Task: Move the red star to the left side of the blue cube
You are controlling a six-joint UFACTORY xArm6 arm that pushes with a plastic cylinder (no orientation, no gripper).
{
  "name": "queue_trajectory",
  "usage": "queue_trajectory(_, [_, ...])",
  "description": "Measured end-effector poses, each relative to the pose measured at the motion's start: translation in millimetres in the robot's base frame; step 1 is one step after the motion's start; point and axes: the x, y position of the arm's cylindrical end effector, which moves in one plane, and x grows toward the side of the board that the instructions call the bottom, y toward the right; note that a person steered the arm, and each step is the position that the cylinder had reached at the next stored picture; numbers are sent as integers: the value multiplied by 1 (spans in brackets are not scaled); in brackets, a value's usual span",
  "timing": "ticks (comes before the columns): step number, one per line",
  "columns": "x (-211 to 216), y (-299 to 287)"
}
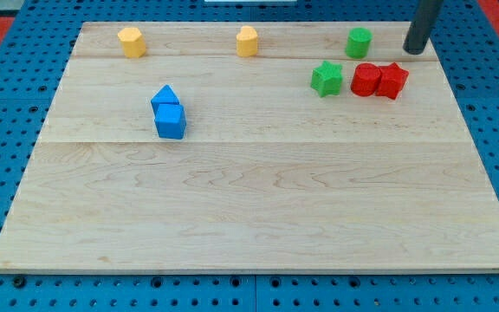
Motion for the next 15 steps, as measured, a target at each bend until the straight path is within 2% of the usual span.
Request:
queue_trajectory(1, [31,-45])
queue_trajectory(3, [81,26])
queue_trajectory(4, [116,-13])
queue_trajectory(5, [134,-111])
queue_trajectory(6, [153,-83])
queue_trajectory(7, [152,-54])
queue_trajectory(8, [193,-39])
queue_trajectory(9, [212,-111])
queue_trajectory(10, [245,-127])
queue_trajectory(11, [239,-205])
queue_trajectory(12, [207,-299])
queue_trajectory(13, [204,-274])
queue_trajectory(14, [185,-285])
queue_trajectory(15, [185,-286])
